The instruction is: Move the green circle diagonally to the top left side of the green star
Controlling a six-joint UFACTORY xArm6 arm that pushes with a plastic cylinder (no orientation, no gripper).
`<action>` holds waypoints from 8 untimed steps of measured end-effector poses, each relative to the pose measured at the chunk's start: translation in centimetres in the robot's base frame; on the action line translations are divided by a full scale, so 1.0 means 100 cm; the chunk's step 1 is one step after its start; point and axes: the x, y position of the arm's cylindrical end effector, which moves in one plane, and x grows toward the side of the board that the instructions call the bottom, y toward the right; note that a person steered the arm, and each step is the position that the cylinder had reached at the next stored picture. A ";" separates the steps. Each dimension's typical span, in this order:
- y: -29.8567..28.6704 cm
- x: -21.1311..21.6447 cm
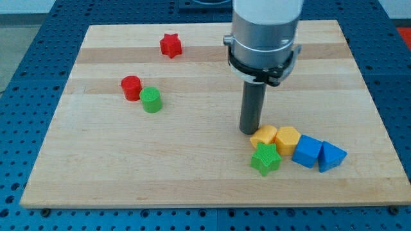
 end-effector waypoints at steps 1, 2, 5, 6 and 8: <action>0.000 -0.001; -0.003 -0.019; -0.163 -0.147; -0.228 -0.137; -0.187 -0.061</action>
